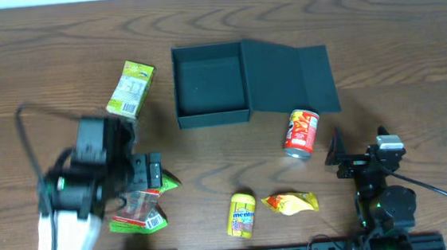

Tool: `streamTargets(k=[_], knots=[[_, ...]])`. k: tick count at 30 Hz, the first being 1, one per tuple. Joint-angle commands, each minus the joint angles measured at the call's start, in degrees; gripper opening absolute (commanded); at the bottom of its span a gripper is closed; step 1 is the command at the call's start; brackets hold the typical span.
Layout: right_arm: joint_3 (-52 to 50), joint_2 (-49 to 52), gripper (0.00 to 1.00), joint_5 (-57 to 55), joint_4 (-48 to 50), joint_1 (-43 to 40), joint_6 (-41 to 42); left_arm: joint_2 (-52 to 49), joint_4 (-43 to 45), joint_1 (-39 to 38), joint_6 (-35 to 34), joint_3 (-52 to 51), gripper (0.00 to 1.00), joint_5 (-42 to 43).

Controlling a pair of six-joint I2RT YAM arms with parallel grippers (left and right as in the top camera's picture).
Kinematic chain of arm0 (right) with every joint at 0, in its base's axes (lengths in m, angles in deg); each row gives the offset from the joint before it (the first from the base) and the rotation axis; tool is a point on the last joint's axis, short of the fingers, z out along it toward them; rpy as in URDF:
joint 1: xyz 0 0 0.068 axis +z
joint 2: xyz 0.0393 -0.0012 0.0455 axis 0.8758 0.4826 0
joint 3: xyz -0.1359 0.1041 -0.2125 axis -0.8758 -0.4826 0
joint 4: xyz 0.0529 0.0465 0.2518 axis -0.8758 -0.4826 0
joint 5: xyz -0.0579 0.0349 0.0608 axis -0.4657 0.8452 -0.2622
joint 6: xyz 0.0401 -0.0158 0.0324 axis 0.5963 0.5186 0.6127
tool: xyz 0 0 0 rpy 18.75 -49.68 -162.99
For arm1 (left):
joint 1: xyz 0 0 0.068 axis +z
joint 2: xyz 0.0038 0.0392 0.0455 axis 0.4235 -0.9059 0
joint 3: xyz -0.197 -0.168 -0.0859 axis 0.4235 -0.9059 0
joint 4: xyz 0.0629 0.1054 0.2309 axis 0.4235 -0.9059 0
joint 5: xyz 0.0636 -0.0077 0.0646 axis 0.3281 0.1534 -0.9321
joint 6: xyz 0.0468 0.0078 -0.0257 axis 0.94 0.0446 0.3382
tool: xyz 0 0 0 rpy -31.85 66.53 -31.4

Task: Pack container

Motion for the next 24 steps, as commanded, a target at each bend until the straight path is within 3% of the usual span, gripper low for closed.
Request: streamTargets(k=[1, 8, 12, 24], knots=[[-0.1, -0.1, 0.99, 0.0, -0.3, 0.5, 0.4, 5.3, 1.8, -0.1, -15.4, -3.1, 0.95, 2.3], [-0.1, -0.1, 0.99, 0.0, -0.3, 0.5, 0.4, 6.3, 1.6, -0.1, -16.9, -10.2, 0.95, 4.3], [-0.1, -0.1, 0.99, 0.0, -0.3, 0.5, 0.4, 5.3, 2.8, -0.1, -20.8, -16.5, 0.96, -2.3], [-0.1, -0.1, 0.99, 0.0, -0.3, 0.5, 0.4, -3.0, 5.9, -2.4, -18.4, -19.8, 0.96, -3.4]])
